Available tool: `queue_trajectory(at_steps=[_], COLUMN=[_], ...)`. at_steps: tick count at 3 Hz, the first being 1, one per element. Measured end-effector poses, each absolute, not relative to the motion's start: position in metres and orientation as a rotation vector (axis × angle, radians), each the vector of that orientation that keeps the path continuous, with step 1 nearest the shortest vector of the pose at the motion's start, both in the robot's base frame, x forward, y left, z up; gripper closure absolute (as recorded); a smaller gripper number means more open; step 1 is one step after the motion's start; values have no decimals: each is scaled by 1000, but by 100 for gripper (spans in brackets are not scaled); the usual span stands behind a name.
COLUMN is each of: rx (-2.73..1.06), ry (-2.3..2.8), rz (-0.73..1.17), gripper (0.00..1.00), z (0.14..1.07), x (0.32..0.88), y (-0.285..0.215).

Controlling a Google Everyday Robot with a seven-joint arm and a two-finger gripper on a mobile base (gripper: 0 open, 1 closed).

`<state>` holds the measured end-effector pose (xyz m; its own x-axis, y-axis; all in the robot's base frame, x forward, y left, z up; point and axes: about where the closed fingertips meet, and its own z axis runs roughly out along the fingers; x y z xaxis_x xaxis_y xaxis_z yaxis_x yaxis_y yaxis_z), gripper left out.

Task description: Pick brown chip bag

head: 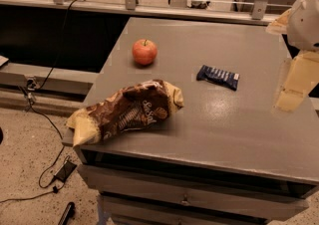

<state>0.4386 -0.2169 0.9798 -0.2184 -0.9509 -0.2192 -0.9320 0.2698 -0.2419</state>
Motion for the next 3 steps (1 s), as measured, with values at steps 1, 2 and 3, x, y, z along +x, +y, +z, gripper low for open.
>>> queue_trajectory(at_steps=[1, 2, 3], rx=[-1733, -1801, -1876], ry=[2206, 2099, 1966], rz=[-86, -102, -145], gripper=[0, 0, 0], z=[981, 985, 990], x=[438, 432, 421], y=[-211, -177, -143])
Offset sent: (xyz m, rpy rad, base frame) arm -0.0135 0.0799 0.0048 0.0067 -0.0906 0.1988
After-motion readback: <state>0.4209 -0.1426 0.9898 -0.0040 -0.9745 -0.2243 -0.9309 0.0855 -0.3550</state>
